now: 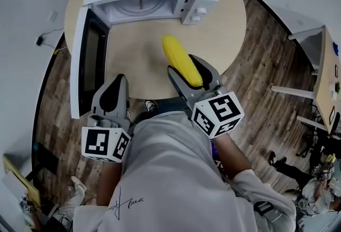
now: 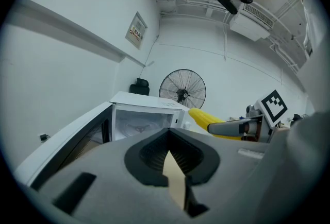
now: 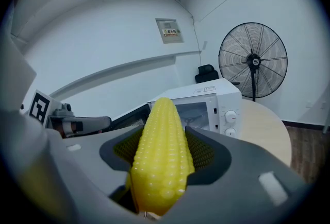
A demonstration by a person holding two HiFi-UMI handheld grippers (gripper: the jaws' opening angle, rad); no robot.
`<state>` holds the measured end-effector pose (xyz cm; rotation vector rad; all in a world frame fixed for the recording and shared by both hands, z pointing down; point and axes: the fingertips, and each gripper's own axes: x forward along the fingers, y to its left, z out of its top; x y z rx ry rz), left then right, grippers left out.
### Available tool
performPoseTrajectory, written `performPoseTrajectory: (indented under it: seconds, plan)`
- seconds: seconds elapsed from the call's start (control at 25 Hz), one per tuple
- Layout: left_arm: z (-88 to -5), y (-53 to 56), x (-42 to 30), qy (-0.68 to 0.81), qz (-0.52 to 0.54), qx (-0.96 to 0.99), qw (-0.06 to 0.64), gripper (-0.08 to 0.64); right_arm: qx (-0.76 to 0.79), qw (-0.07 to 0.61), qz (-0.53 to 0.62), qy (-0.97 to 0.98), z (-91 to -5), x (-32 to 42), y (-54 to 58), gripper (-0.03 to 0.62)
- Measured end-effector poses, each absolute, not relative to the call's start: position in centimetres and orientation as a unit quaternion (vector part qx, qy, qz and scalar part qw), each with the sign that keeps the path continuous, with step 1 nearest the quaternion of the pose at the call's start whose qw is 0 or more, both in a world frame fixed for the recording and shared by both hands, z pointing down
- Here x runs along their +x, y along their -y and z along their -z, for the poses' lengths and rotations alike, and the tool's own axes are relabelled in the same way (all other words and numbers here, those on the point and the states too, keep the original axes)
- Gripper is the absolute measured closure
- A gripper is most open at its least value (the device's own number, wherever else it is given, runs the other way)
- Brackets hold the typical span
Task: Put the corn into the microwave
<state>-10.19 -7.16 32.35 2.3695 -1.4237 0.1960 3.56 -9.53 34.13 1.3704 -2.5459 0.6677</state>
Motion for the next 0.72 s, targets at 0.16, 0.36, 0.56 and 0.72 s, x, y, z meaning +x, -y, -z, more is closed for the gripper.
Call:
performPoseTrajectory:
  seconds: [0.16, 0.36, 0.56, 0.72]
  plan:
    - [-32.7, 8.0, -10.2, 0.507, -0.070, 0.838, 0.191, 0.569, 0.455, 0.092, -0.227, 0.856, -34.7, 3.5, 10.8, 0.328]
    - [-32.9, 8.7, -10.3, 0.507, -0.072, 0.836, 0.198, 0.568, 0.453, 0.100, -0.232, 0.855, -35.3, 3.3, 12.1, 0.328]
    - [-32.9, 9.4, -10.2, 0.508, -0.072, 0.835, 0.200, 0.568, 0.449, 0.103, -0.234, 0.856, -35.8, 3.1, 13.2, 0.328]
    - [-33.1, 9.7, -10.0, 0.504, -0.077, 0.837, 0.201, 0.568, 0.447, 0.106, -0.235, 0.856, -36.3, 3.0, 14.1, 0.328]
